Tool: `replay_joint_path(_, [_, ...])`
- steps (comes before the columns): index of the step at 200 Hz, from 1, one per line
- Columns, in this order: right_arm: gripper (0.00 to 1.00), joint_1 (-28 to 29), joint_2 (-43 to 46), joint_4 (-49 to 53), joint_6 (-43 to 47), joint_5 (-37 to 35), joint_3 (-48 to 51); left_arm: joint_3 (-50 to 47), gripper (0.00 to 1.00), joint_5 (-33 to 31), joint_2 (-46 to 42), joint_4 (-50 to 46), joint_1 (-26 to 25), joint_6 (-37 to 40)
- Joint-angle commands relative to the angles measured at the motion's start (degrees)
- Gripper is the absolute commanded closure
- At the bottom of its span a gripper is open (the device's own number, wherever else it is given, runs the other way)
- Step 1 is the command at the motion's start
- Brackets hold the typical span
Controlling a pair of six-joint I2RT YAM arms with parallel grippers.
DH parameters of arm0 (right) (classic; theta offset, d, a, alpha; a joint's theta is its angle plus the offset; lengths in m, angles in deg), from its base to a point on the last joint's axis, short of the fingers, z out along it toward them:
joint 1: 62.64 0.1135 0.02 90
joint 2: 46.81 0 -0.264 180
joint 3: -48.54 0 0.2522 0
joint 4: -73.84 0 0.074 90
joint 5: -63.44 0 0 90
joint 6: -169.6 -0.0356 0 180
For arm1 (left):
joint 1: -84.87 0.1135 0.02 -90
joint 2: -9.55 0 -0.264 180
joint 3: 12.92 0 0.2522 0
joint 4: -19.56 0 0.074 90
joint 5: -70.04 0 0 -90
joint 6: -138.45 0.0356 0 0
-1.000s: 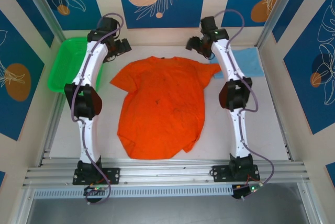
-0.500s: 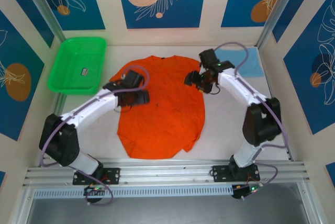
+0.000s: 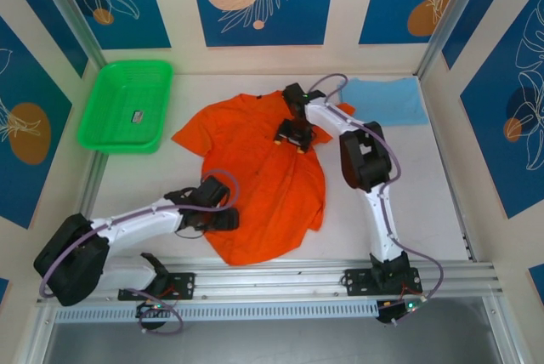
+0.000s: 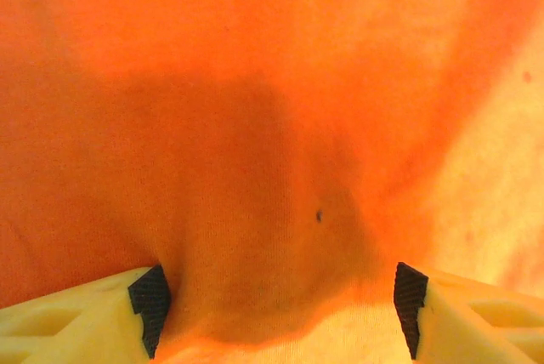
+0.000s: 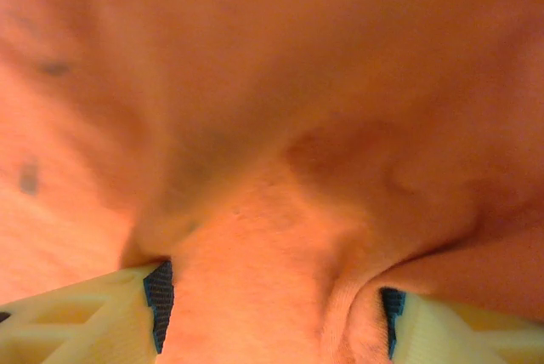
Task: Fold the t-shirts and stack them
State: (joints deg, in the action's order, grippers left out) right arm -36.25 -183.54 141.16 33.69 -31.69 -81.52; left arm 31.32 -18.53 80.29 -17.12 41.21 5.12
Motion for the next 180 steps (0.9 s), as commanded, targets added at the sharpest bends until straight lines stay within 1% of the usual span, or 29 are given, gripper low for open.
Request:
replay_joint_path(1, [0.34,3.4,-10.2,8.1,1.2,0.8,-12.1,-2.8,0.28,7.7,0.1,3.9,-3.8,-6.0])
replay_joint_path(16, [0.34,5.5,-14.2,11.0,1.7,-0.7,-20.9,-2.1,0.28,7.8,0.4,6.4,-6.7,-8.4])
replay_joint_path(33, [0.34,7.3,-17.0,11.8,3.5,1.6,-28.2,-0.5,0.27,7.6,1.5,8.7,-10.1,-11.1])
replay_joint_path(47, [0.35,8.6,-17.0,9.3,5.8,4.3,-29.0,0.9,0.25,7.3,2.5,10.3,-12.6,-12.9])
replay_joint_path(57, [0.35,9.0,-17.0,9.8,6.3,5.1,-29.9,2.1,0.24,6.7,2.9,10.3,-13.9,-13.2])
replay_joint_path(69, [0.35,8.7,-16.2,11.4,5.6,4.8,-30.4,4.0,0.22,4.8,2.5,7.8,-14.3,-12.5])
replay_joint_path(80, [0.34,8.4,-13.9,11.2,5.4,5.2,-28.6,5.8,0.19,2.6,1.2,4.5,-14.3,-11.7])
replay_joint_path(95, [0.34,8.0,-9.3,9.0,5.4,6.9,-23.9,8.5,0.12,-1.2,-1.5,-0.2,-14.3,-10.1])
replay_joint_path(113, [0.32,7.7,-2.0,6.0,6.2,7.5,-18.4,13.8,0.01,-6.7,-4.8,-6.7,-14.1,-7.0])
replay_joint_path(124, [0.3,7.3,2.9,4.4,6.2,7.2,-14.8,17.4,0.0,-11.0,-6.2,-10.7,-13.2,-4.5])
replay_joint_path(131, [0.3,6.7,6.1,3.1,5.7,7.3,-11.8,19.7,0.0,-12.5,-6.8,-12.4,-11.8,-3.2])
replay_joint_path(149, [0.29,4.6,17.1,-4.3,2.6,8.9,1.0,24.3,0.0,-12.2,-6.3,-13.3,-6.4,0.4])
replay_joint_path(155, [0.29,3.8,21.1,-7.9,1.3,9.4,7.3,25.9,0.01,-12.2,-5.3,-13.5,-4.2,1.5])
replay_joint_path(168, [0.29,2.2,28.9,-13.4,-2.8,8.4,19.2,30.0,0.03,-11.4,-1.4,-13.8,0.2,3.2])
replay_joint_path(180, [0.32,0.7,33.8,-14.9,-6.8,6.6,27.6,34.0,0.05,-9.4,3.2,-13.1,3.7,4.1])
